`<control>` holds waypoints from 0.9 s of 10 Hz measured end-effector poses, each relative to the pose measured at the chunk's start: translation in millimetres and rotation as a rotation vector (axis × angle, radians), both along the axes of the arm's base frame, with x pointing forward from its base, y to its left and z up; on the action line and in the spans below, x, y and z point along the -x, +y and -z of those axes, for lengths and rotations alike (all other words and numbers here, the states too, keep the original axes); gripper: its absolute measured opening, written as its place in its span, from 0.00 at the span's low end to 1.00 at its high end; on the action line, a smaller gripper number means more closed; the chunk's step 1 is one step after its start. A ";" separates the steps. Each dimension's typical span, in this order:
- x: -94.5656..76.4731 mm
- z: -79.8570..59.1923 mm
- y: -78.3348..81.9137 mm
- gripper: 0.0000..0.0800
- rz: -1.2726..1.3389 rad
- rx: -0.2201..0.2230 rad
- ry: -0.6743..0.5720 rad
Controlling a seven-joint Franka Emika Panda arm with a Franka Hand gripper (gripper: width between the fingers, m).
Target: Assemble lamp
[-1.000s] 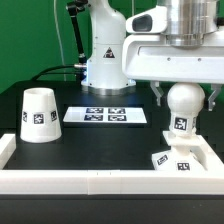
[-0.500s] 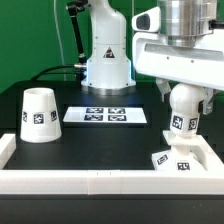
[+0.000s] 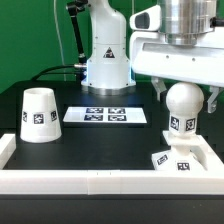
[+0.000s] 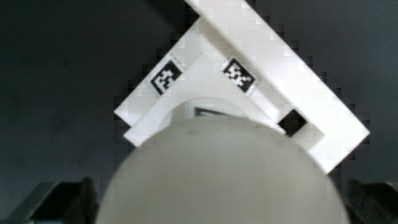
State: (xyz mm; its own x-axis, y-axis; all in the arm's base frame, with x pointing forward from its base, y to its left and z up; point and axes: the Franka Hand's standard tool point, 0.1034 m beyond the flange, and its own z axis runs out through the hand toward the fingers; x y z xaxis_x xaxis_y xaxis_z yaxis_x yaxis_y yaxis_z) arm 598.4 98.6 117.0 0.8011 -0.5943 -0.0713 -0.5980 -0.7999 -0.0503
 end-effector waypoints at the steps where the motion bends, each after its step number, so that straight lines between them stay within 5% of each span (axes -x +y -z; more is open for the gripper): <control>1: 0.4 -0.7 -3.6 0.87 -0.135 -0.002 -0.027; 9: 1.6 3.3 -2.2 0.87 -0.779 0.020 -0.107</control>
Offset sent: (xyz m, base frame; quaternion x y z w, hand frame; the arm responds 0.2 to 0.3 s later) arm 0.0000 0.0000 0.0000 0.0000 0.0000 -0.1938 0.9810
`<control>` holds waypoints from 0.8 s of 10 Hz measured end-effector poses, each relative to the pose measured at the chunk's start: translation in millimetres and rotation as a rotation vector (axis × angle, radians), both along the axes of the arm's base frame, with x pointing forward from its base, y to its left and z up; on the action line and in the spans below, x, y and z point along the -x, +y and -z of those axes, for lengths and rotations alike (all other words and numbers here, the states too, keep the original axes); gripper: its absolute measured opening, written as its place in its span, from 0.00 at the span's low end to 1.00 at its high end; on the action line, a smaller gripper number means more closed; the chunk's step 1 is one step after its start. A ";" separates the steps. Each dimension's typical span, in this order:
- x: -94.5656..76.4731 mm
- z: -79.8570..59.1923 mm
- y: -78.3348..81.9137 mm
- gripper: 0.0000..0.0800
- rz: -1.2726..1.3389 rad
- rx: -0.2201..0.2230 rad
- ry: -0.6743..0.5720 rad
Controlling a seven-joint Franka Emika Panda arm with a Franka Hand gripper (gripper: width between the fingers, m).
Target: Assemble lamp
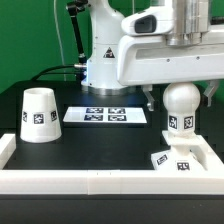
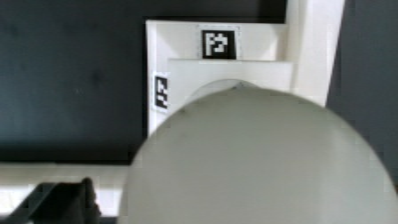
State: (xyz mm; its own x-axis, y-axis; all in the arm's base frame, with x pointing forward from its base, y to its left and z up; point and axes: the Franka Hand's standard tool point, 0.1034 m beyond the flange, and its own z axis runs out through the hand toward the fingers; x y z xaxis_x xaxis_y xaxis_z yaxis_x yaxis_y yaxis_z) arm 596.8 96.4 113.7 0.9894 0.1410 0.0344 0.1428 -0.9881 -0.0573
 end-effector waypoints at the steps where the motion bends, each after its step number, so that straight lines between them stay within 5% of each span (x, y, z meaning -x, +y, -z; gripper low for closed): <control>1: 3.5 -0.2 3.3 0.87 -0.085 0.001 -0.016; 8: -5.8 -5.3 3.4 0.87 -0.655 0.043 -0.062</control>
Offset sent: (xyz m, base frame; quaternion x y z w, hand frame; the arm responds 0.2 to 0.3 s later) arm -0.0074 0.0064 0.0085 0.0099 -0.0048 -0.2198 0.9755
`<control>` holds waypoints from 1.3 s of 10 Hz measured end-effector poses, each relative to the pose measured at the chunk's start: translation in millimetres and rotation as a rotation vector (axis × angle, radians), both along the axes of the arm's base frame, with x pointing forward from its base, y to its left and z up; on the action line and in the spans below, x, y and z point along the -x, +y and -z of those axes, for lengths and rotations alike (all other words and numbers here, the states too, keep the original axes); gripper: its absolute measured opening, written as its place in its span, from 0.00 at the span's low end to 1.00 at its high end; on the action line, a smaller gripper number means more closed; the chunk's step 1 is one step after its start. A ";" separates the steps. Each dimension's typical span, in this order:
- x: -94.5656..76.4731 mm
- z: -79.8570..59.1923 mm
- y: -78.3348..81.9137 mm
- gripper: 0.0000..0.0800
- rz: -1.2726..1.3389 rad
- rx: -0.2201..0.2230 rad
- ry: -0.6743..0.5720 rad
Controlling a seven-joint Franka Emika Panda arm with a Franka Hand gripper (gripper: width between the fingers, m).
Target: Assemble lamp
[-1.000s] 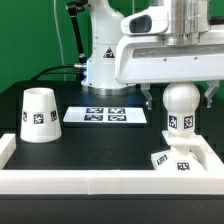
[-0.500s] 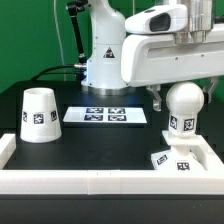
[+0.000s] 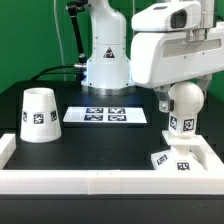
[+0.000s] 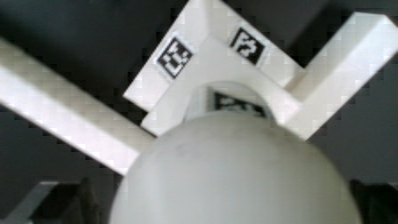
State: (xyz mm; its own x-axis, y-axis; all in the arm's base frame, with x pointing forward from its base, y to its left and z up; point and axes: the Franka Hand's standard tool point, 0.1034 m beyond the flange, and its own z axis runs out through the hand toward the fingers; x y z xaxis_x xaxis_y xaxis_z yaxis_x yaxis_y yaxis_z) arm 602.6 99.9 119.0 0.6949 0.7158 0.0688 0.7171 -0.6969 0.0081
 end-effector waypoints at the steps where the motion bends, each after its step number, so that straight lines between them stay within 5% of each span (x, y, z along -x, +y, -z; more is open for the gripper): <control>1: -1.3 0.3 0.0 0.87 -0.078 0.007 -0.004; 6: 0.0 4.7 -1.2 0.87 -0.381 0.064 -0.010; 8: 0.5 5.8 -2.0 0.83 -0.352 0.062 -0.007; 9: 0.5 5.8 -2.0 0.72 -0.345 0.062 -0.007; 13: 0.3 5.5 -1.1 0.72 -0.139 0.048 -0.008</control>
Offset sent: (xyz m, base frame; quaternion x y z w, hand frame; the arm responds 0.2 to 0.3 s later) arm 0.0028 0.0077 0.0008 0.0107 -0.0187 -0.1998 0.9796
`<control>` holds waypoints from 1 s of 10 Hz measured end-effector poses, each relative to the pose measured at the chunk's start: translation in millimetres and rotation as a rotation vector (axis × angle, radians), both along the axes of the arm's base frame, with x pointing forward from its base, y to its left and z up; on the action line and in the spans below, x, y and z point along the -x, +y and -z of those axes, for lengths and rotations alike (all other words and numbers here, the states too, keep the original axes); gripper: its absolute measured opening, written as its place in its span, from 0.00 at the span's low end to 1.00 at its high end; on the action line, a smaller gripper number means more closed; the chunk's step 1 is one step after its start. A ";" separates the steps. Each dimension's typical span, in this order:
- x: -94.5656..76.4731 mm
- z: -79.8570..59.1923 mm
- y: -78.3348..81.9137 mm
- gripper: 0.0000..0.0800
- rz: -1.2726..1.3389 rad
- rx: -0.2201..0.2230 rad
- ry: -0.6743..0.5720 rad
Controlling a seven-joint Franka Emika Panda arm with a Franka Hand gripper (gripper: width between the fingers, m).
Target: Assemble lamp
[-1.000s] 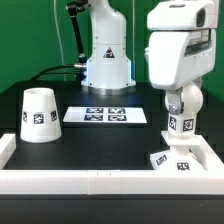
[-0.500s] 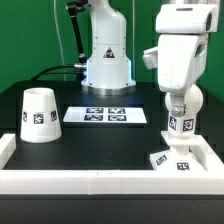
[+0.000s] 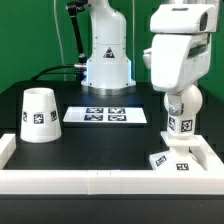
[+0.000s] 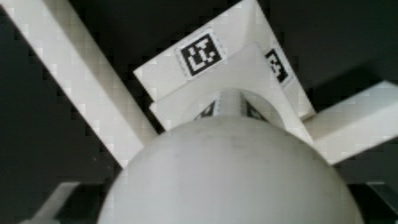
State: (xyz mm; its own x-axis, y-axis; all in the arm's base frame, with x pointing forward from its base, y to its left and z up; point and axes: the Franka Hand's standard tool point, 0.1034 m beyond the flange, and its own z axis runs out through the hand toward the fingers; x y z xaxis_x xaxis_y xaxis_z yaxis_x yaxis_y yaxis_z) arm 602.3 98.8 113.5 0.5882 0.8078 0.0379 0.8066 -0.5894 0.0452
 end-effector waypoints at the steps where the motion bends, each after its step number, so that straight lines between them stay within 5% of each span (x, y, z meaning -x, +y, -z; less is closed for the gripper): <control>1: 0.7 0.3 1.8 0.72 0.107 -0.009 -0.009; 10: -0.7 0.2 -3.2 0.72 0.818 -0.059 -0.018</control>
Offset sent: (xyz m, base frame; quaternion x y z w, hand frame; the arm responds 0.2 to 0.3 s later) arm -0.0057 -0.0008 -0.0034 -0.0135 0.0002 0.2433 0.9699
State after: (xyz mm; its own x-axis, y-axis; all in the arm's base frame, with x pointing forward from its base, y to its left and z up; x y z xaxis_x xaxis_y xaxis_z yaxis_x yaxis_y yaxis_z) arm 603.0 95.6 113.3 0.9894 0.1204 0.0816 0.1205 -0.9927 0.0047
